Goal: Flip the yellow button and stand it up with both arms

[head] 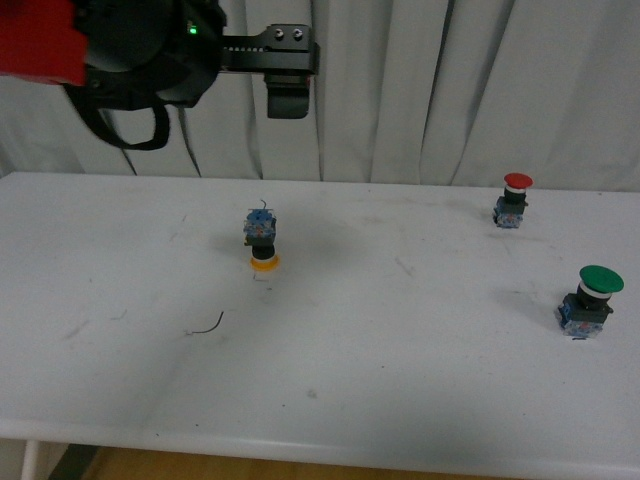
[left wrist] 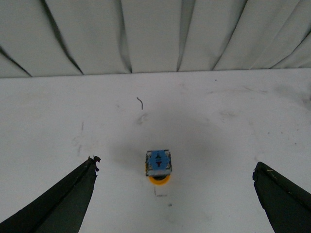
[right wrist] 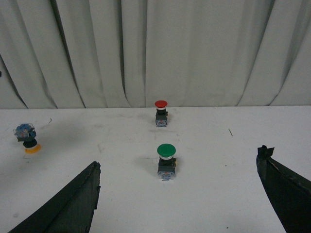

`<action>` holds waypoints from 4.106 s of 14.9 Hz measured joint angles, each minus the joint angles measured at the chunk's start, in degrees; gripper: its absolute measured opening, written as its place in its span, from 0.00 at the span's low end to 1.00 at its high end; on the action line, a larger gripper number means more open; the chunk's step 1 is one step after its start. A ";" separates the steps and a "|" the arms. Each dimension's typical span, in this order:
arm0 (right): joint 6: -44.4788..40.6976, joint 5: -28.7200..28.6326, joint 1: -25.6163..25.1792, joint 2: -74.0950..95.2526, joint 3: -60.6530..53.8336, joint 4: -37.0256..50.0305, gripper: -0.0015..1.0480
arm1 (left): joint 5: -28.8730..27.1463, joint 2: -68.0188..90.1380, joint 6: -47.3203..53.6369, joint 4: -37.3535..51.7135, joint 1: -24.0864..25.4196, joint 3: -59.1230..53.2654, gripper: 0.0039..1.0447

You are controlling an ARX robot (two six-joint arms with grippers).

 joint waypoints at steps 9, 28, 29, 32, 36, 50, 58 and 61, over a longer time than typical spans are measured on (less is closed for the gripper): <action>0.00 0.00 0.00 0.00 0.00 0.00 0.94 | 6.01 19.32 -0.81 -9.55 -0.11 14.82 0.94; 0.00 0.00 0.00 0.00 0.00 0.00 0.94 | 3.56 33.16 -2.29 -9.75 4.13 25.24 0.94; 0.00 -0.02 0.00 0.00 0.00 0.00 0.94 | 3.43 33.29 -2.29 -9.84 3.98 25.24 0.94; 0.00 0.00 0.00 0.00 0.00 0.00 0.94 | 2.49 33.46 -2.73 -8.76 3.89 25.57 0.82; 0.00 0.00 0.00 0.00 0.00 0.00 0.94 | 1.40 33.46 -3.17 -8.33 3.52 25.46 0.33; 0.00 -0.02 0.00 0.00 0.00 0.00 0.94 | 16.96 -34.86 -10.75 -1.57 5.53 -24.22 0.31; 0.00 0.00 0.00 0.00 0.00 0.00 0.94 | 36.83 -43.39 -39.47 18.78 13.33 -40.94 0.31; 0.00 0.00 0.00 0.00 0.00 0.00 0.94 | 37.86 -44.00 -54.03 31.71 12.35 -44.74 0.31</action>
